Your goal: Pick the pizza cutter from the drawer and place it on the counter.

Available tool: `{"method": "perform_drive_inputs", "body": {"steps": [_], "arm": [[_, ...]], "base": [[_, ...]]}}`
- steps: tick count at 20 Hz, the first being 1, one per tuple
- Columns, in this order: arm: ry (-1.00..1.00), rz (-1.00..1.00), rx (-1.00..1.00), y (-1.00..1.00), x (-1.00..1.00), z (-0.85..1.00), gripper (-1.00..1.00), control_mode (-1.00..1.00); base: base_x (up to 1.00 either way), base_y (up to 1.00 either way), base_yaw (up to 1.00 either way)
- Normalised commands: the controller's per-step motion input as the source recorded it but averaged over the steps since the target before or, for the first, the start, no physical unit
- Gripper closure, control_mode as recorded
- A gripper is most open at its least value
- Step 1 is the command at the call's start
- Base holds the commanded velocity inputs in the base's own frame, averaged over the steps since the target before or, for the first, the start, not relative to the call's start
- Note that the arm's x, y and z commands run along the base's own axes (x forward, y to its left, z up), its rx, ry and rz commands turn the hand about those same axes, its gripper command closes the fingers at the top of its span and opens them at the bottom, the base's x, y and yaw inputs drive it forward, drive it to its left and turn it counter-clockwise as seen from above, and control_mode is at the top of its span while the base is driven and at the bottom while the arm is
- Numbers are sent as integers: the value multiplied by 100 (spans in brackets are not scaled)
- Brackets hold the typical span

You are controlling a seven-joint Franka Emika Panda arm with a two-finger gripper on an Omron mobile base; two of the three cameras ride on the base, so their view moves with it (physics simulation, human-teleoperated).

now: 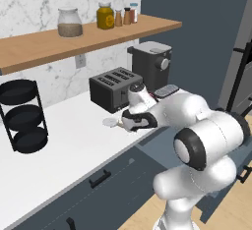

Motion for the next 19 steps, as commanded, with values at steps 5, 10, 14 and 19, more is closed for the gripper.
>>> {"method": "perform_drive_inputs", "body": {"steps": [5, 10, 14, 19], "arm": [[-30, -6, 25, -100, -100, 100, -100, -100], [-31, -5, 30, -100, -100, 100, -100, -100], [-33, -7, 33, -99, -96, 100, -100, -100], [-30, -6, 35, -100, -95, 100, -100, -100]], "base": [[0, 0, 0], [0, 0, 0], [0, 0, 0], [0, 0, 0]]}}
